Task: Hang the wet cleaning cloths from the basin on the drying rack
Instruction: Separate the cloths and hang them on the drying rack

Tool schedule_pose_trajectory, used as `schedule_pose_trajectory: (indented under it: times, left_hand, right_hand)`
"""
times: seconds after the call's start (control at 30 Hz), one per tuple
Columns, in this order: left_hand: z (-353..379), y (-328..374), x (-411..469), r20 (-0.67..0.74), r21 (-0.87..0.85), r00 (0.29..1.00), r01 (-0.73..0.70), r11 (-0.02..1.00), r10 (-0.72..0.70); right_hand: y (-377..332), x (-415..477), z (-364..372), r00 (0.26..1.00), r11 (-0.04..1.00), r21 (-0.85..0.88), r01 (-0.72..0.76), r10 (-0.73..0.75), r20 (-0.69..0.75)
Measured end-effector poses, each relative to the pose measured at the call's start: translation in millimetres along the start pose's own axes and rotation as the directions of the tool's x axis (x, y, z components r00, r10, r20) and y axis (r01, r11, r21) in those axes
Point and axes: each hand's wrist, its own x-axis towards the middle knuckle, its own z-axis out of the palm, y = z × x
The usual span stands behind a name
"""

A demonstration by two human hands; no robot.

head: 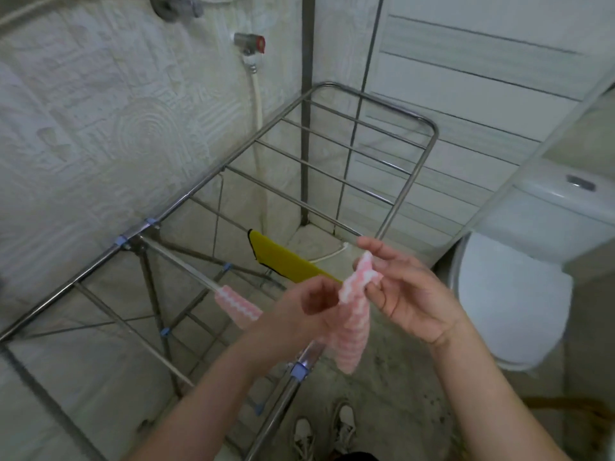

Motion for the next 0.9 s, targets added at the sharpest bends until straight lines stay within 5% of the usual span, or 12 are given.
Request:
schedule_pose_trajectory:
  times: [0.2,0.33,0.4,0.47,0.6,0.73,0.9]
  left_hand:
    - [7,11,0,-0.124,-0.112,0.992,-0.001,0.994,-0.013]
    - [-10,24,-1,-0.055,-0.084,0.998,-0.043,0.996,0.038]
    - [-20,37,-1,-0.028,0.047,0.996,-0.08,0.996,0.081]
    - [-29,51,-2,-0.001,0.193,0.994,-0.109,0.975,0.111]
    - [-52,82,-1,0.071,0.588,0.996,-0.082,0.805,0.049]
    - [-73,96,22,-0.108,0.727,0.936,-0.156,0.669,0.335]
    - [-90,87,71,-0.285,0.797,0.77,-0.14,0.588,0.571]
  right_hand:
    - [-1,7,5,0.996,0.997,0.073,0.038,-0.032,-0.081]
    - [-11,3,15,0.967,0.967,-0.251,0.045,-0.105,-0.23]
    - [-21,-6,29,0.944,0.763,-0.645,0.029,-0.233,-0.233]
    - [-35,-16,47,0.953,0.411,-0.911,-0.045,-0.257,-0.163]
    - [-43,-15,67,0.969,-0.178,-0.982,-0.057,-0.247,-0.011]
    - [-49,1,60,0.859,-0.16,-0.986,-0.037,-0.509,0.05]
    - [-62,29,43,0.821,0.047,-0.999,0.026,-0.571,-0.006]
